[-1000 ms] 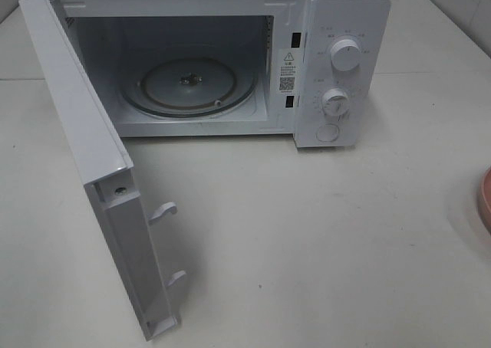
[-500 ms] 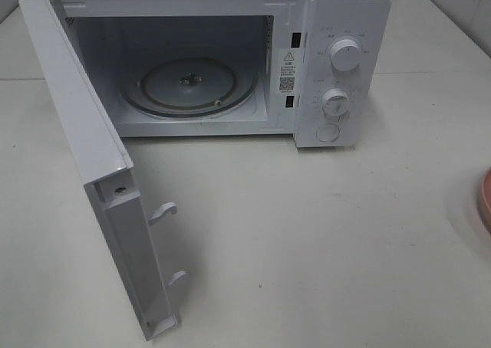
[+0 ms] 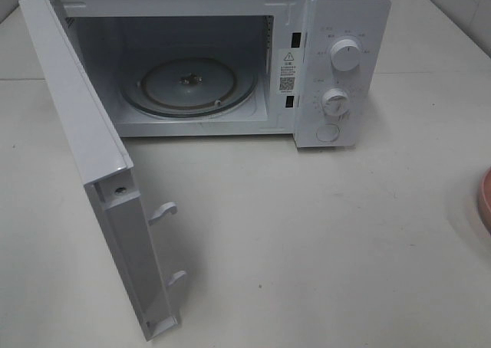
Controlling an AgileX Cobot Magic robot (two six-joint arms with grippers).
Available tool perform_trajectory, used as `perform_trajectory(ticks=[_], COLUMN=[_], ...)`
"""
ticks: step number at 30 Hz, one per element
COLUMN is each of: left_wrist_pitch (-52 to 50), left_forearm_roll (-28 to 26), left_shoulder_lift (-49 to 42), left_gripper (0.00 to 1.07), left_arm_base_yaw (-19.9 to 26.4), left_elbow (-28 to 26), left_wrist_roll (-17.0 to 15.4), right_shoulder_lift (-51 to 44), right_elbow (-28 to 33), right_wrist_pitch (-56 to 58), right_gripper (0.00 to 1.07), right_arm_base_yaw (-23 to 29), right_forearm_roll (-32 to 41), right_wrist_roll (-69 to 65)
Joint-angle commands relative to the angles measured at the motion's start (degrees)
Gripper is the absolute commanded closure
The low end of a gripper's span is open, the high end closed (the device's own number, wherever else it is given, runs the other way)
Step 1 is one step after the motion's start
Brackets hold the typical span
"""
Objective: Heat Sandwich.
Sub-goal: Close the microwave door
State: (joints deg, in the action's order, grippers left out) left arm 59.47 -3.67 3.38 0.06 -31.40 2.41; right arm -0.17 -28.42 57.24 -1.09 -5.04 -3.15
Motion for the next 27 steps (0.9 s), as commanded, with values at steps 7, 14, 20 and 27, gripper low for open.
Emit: perform_trajectory(ticks=[7,14,20,27], left_wrist_pitch=[-8.37,-15.41,-22.06,-35.81], left_forearm_roll=[-0.52,-0.52,-0.52,-0.74], left_shoulder_lift=[10.26,21.89,30.31,37.7], left_gripper=[0.22,0.66,0.99,1.07], left_arm_base_yaw=[-0.17,-0.17,-0.17,-0.17], left_elbow=[-0.63,-0.63,-0.63,2.52], left_wrist_roll=[-0.29,-0.29,-0.23,2.41], right_shoulder_lift=[-1.66,-1.66,-1.66,-1.66], right_elbow=[0.0,0.0,0.0,0.0], right_wrist_pitch=[-0.06,-0.06,-0.06,-0.06], right_gripper=[0.32,0.32,0.32,0.32], right_arm_base_yaw=[-0.29,-0.29,-0.29,-0.29], right_forearm_roll=[-0.06,-0.06,-0.06,-0.06], right_wrist_roll=[0.34,0.34,0.34,0.34])
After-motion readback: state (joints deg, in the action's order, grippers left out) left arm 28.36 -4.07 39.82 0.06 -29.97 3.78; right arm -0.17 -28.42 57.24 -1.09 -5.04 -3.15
